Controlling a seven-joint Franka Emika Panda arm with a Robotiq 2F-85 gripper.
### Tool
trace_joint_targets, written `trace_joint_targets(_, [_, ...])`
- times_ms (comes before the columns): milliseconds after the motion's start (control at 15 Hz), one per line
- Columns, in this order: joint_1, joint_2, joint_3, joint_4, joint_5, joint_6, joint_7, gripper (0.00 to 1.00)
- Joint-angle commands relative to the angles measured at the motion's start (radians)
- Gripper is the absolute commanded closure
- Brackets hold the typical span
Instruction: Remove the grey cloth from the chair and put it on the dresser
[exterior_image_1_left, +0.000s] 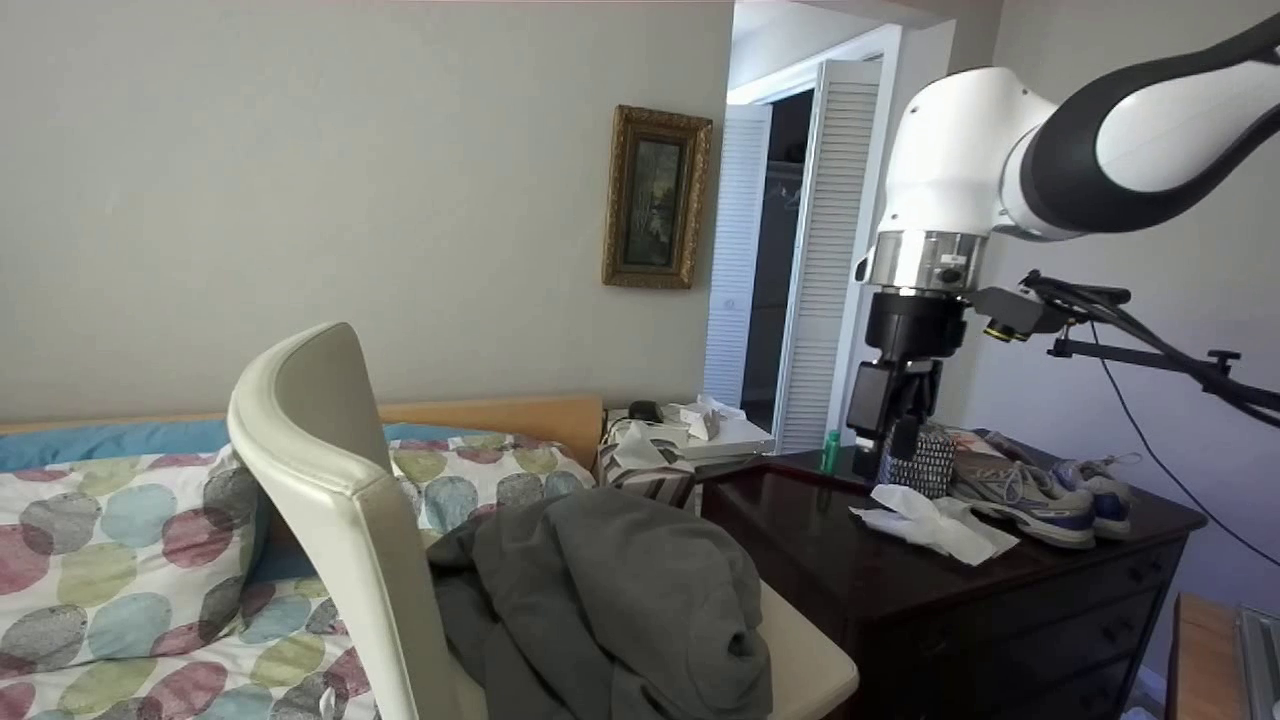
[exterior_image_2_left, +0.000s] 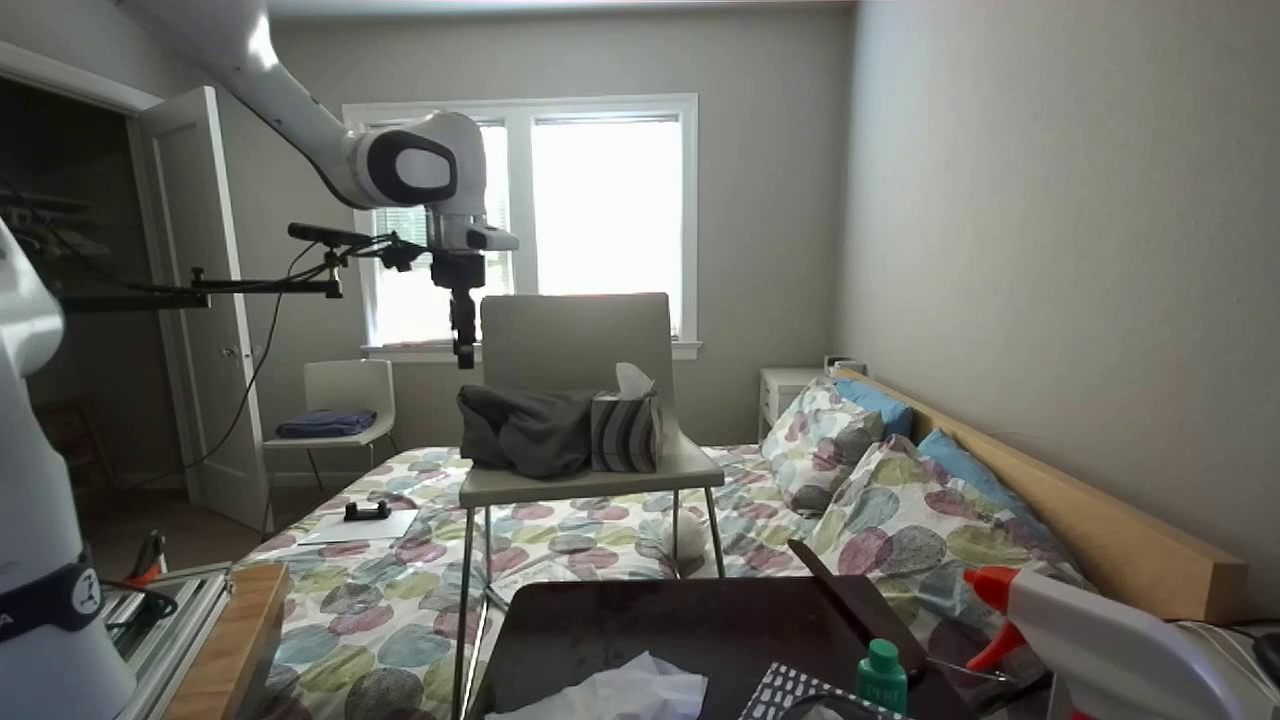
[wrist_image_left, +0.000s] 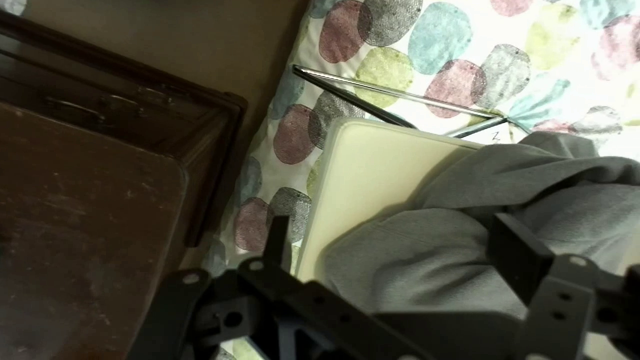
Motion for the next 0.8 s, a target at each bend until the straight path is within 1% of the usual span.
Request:
trace_joint_targets(0, [0.038,0.218,0.010,0.154,-0.085,0.075,0.078,0.00])
trace_joint_targets(200, [0.091,0.364,-0.017,0.259,-0.142,0.113,0.121,0.00])
trace_joint_targets(400, [0.155,0.483,-0.053,0.363,-0.166,0.118,0.153,0.00])
trace_joint_targets(467, [0.180,0.516,-0.068,0.398,-0.170,0.105,0.184,0.00])
trace_joint_targets(533, [0.163,0.422,-0.071,0.301,-0.122,0.116,0.115,0.00])
trace_joint_targets(600, [0.177,0.448,-0.080,0.320,-0.122,0.116,0.119,0.00])
trace_joint_targets(733, [0.180,0.450,-0.086,0.318,-0.123,0.116,0.118,0.00])
